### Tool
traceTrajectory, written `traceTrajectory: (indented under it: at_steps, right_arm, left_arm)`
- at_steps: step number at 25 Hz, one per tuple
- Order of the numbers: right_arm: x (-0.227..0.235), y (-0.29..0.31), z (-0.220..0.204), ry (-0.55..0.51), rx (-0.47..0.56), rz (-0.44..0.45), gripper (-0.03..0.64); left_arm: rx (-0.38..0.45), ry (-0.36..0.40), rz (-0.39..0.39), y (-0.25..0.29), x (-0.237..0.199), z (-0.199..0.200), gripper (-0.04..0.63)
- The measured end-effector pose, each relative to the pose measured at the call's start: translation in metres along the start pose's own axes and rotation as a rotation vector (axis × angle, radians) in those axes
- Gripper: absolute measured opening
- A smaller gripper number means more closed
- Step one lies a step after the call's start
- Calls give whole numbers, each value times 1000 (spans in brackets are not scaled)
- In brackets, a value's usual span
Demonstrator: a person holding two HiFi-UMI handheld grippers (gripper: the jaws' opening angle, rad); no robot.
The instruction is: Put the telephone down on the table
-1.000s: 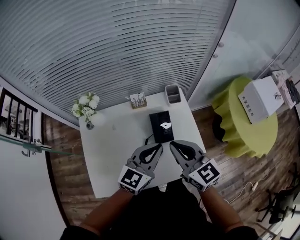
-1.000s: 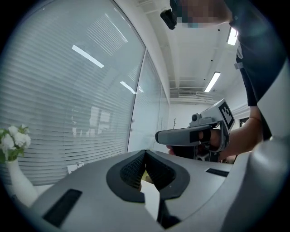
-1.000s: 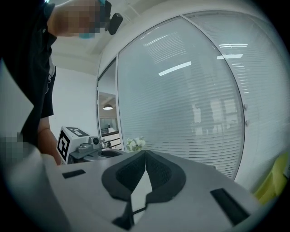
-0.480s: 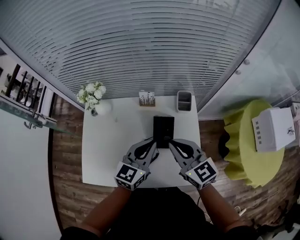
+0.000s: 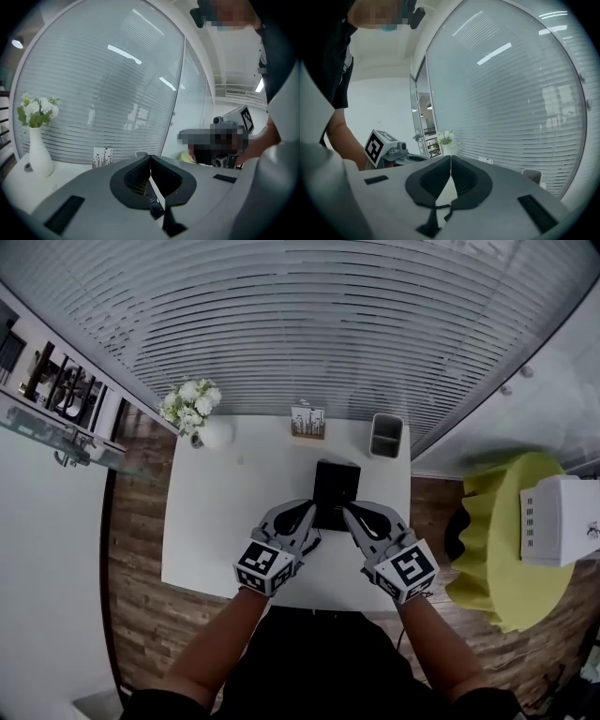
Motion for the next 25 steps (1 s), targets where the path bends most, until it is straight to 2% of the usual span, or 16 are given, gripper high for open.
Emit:
traceTrajectory:
  at_steps: [4, 9, 13, 20, 25]
  right_arm:
    - [7, 9, -15, 11, -20, -34, 23]
    - [15, 21, -30, 31, -38, -75, 23]
    - [18, 30, -43, 63, -54, -95, 23]
    - [24, 40, -56, 89, -69, -128, 23]
    - [30, 44, -62, 90, -75, -143, 23]
  left_arm:
    - [-49, -16, -23, 8, -10, -18, 9]
    - [-111, -126, -93, 26, -25, -48, 11]
    - [-164, -176, -120, 40, -41, -74, 14]
    - [-230, -277, -181, 61, -59, -104, 89]
    - [-287, -390, -222, 77, -67, -133, 151]
Point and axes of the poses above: the fingertips, and each gripper's own axes: y forward along the fingers, x to its right, z out of its top, the point moved 6 cm from there along -y, backward along the fingers, and after that the axes turned 7 degrees about y, right-handed, at the moved point
